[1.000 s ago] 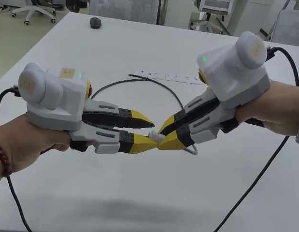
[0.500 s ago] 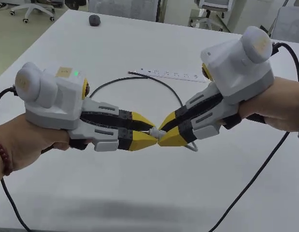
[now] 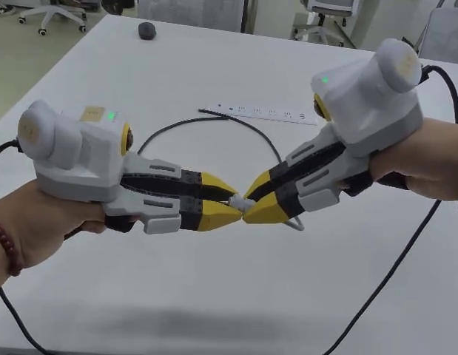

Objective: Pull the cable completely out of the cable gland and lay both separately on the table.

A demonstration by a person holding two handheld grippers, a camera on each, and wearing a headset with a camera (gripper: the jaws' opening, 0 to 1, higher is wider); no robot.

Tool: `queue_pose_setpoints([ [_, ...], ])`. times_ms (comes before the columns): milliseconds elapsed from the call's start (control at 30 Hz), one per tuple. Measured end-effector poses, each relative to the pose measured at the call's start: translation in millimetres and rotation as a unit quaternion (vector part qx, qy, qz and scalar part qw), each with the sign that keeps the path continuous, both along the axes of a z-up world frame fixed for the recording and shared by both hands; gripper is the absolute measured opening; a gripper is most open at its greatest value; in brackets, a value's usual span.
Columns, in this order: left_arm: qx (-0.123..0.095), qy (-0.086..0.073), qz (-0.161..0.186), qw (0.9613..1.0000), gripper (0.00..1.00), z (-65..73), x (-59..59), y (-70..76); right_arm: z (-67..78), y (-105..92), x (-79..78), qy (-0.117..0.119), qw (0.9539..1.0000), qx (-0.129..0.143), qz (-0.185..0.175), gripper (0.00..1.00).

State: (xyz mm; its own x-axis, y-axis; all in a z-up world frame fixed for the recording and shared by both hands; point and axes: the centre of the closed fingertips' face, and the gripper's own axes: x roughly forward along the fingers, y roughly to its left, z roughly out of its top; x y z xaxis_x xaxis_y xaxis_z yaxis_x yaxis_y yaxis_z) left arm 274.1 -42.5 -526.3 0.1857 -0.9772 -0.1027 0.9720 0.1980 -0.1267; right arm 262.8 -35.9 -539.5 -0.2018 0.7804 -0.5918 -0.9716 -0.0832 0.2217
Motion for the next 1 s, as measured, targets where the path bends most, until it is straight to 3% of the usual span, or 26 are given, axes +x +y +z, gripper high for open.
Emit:
queue_pose_setpoints([
  [333,0.008,0.002,0.005,1.0000,0.15,-3.4,-1.6,-0.5,-3.2,1.3,-1.4,0.008,0.9999,0.011,-0.010,0.08],
  [400,0.012,-0.005,0.007,0.9999,0.15,-2.8,-1.5,0.3,-2.3,-1.6,0.3,0.032,0.9989,0.008,-0.032,0.09],
  [433,0.013,-0.006,0.006,0.9999,0.15,-2.8,-1.6,0.6,-1.4,-2.1,1.1,0.031,0.9989,0.012,-0.033,0.09],
  [500,0.014,-0.010,0.011,0.9998,0.15,-1.3,0.6,4.4,1.5,-6.6,3.0,0.043,0.9976,0.029,-0.046,0.11],
  [533,0.013,-0.011,0.013,0.9998,0.15,-0.3,1.7,6.8,3.8,-8.2,3.4,0.060,0.9954,0.042,-0.061,0.13],
  [600,0.011,-0.011,0.015,0.9998,0.15,0.3,2.6,8.8,8.0,-9.6,0.1,0.071,0.9935,0.064,-0.061,0.14],
  [767,0.006,-0.012,0.019,0.9997,0.15,1.6,4.4,10.2,6.2,-7.6,-0.2,0.095,0.9884,0.083,-0.085,0.21],
  [867,0.004,-0.015,0.013,0.9998,0.15,2.7,1.4,9.2,9.8,-4.0,-1.6,0.122,0.9825,0.106,-0.093,0.20],
  [900,0.002,-0.023,0.007,0.9997,0.15,4.6,-1.0,8.7,12.0,-2.3,-0.1,0.143,0.9774,0.116,-0.103,0.19],
  [1000,0.001,-0.027,0.004,0.9996,0.15,6.9,-2.5,9.2,18.2,0.2,1.7,0.200,0.9621,0.146,-0.115,0.15],
])
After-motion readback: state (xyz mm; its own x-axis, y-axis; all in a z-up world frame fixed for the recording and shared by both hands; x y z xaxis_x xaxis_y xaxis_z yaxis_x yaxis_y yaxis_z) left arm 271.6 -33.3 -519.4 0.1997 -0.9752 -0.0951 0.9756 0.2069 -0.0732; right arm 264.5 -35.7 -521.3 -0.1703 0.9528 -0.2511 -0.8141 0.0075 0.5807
